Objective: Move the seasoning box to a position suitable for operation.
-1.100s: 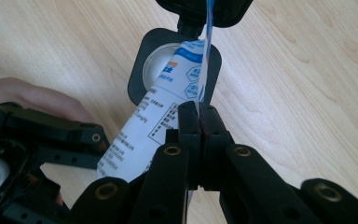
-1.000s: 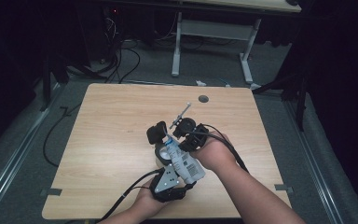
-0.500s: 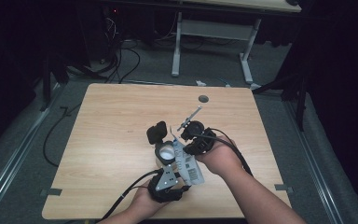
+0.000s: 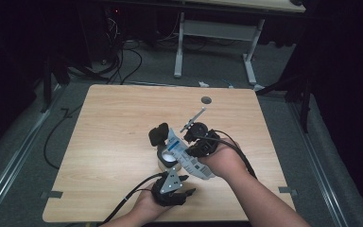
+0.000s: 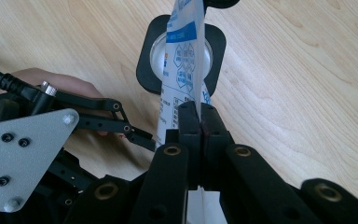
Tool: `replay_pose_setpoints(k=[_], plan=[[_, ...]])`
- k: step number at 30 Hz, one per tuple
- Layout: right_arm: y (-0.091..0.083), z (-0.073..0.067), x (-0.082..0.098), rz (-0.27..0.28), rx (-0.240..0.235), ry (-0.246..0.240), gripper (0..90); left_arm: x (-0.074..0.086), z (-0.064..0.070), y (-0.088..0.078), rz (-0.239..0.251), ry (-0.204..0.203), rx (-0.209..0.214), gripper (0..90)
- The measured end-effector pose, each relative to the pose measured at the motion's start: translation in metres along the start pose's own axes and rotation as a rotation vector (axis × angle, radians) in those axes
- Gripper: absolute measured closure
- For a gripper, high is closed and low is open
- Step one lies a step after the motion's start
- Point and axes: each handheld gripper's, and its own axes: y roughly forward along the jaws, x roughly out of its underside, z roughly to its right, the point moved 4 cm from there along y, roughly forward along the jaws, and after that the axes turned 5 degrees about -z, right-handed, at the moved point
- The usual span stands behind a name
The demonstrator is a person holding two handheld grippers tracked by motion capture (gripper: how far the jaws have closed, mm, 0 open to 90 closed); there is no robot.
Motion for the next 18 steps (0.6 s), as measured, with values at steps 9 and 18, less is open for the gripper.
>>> replay_pose_setpoints(k=[9, 18], plan=[[0.003, -0.002, -0.003, 0.004, -0.008, -0.010, 89.6, -0.001, -0.002, -0.002, 0.019, -0.010, -0.002, 47.4], [0.004, -0.004, -0.004, 0.011, -0.011, -0.011, 89.6, -0.003, -0.004, 0.008, 0.004, -0.066, -0.007, 39.2]])
